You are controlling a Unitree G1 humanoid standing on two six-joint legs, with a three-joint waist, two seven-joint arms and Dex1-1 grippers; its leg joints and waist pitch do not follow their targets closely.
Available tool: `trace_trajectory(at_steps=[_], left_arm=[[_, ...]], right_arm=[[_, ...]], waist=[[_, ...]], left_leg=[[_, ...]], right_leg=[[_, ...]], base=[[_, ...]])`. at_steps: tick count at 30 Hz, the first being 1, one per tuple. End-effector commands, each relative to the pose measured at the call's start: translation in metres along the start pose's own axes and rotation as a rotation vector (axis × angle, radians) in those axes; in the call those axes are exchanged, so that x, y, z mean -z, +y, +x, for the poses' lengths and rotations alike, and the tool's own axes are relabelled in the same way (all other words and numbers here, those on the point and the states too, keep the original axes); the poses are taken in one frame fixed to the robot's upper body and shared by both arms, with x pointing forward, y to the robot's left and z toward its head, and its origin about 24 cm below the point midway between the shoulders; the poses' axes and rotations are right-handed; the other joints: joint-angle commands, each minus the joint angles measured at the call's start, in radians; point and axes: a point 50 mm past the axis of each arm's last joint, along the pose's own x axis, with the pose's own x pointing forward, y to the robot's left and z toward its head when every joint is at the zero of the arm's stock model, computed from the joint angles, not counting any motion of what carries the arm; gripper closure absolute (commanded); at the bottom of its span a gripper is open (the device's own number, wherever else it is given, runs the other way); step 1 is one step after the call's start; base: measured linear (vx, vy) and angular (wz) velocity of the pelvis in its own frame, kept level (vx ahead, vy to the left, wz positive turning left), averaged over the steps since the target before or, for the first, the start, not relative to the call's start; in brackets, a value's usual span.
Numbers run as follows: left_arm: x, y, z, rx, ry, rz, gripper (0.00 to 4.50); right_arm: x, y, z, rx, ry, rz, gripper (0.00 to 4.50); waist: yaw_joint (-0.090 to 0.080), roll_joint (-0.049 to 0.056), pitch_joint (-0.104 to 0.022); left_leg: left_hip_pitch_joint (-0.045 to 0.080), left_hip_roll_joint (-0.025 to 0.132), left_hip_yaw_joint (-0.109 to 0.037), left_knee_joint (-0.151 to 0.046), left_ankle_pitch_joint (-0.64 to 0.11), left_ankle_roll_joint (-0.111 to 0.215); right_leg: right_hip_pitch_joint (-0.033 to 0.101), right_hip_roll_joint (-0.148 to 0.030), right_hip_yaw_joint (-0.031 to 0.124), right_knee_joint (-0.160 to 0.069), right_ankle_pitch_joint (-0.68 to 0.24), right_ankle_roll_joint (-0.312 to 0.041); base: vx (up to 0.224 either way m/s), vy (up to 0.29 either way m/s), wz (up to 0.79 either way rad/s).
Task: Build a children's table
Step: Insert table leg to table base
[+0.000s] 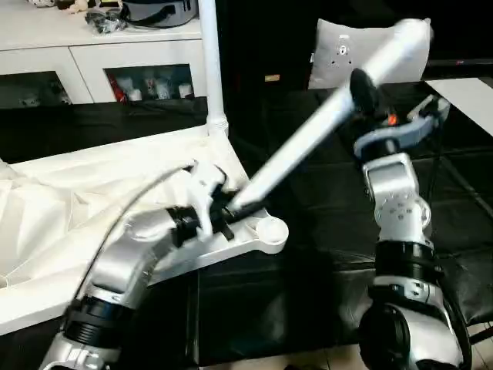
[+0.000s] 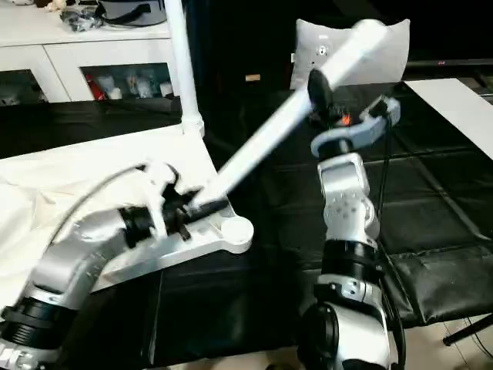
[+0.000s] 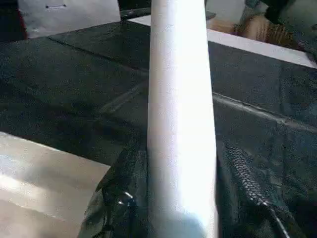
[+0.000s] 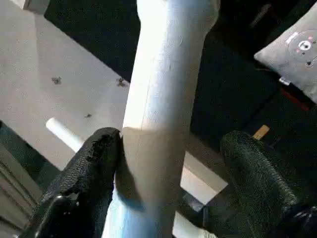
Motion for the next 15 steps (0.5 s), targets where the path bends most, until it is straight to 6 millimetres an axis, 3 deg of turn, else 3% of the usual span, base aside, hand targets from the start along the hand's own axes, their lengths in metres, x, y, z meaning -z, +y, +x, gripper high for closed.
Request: trace_trajectory(at_steps=[1, 3, 4, 10, 12, 13, 15], left_arm=[[-0.013, 0.005, 0.000, -0.015, -0.048, 0.025, 3.11], [-0.014, 0.005, 0.000, -0.019, -0.050, 0.026, 3.11], [-0.015, 0.006, -0.001, -0.023, -0.051, 0.028, 3.11], [-0.018, 0.011, -0.005, -0.050, -0.032, 0.052, 3.11], [-0.022, 0.015, -0.007, -0.071, -0.029, 0.066, 3.11], [-0.022, 0.015, -0.007, -0.071, -0.029, 0.066, 3.11], [-0.022, 0.018, -0.009, -0.090, -0.007, 0.091, 3.11]], right_arm=[[0.008, -0.009, -0.005, 0.040, 0.065, -0.037, 0.70], [0.010, -0.013, -0.008, 0.066, 0.092, -0.061, 0.52], [0.011, -0.017, -0.011, 0.084, 0.103, -0.076, 0.42], [0.011, -0.026, -0.023, 0.096, 0.175, -0.140, 0.00], [0.005, -0.029, -0.031, 0.056, 0.241, -0.309, 0.00], [0.005, -0.029, -0.031, 0.056, 0.241, -0.309, 0.00], [-0.005, -0.029, -0.034, -0.013, 0.282, -0.609, 0.00]], waist=[[0.002, -0.001, -0.073], [0.002, -0.008, -0.073], [0.004, -0.003, -0.073], [0.006, -0.003, -0.073], [0.009, -0.007, -0.074], [0.010, -0.007, -0.073], [0.013, -0.010, -0.072]], left_leg=[[-0.013, 0.001, 0.015, -0.061, -0.058, 0.052], [-0.014, -0.001, 0.016, -0.061, -0.058, 0.054], [-0.014, 0.000, 0.015, -0.061, -0.052, 0.052], [-0.015, -0.001, 0.015, -0.060, -0.052, 0.055], [-0.014, -0.001, 0.015, -0.059, -0.051, 0.054], [-0.017, -0.002, 0.016, -0.058, -0.048, 0.055], [-0.019, -0.003, 0.016, -0.056, -0.044, 0.055]], right_leg=[[0.085, -0.044, 0.054, -0.086, -0.315, -0.044], [0.086, -0.044, 0.054, -0.088, -0.320, -0.039], [0.086, -0.045, 0.054, -0.085, -0.315, -0.041], [0.087, -0.044, 0.053, -0.088, -0.312, -0.037], [0.088, -0.043, 0.052, -0.088, -0.316, -0.030], [0.089, -0.044, 0.053, -0.087, -0.313, -0.029], [0.089, -0.043, 0.052, -0.087, -0.324, -0.019]], base=[[0.000, 0.000, 0.00], [0.000, 0.000, 0.00], [0.000, 0.000, 0.00], [0.000, 0.000, 0.00], [0.000, 0.000, 0.00], [0.000, 0.000, 0.00], [0.000, 0.000, 0.00]])
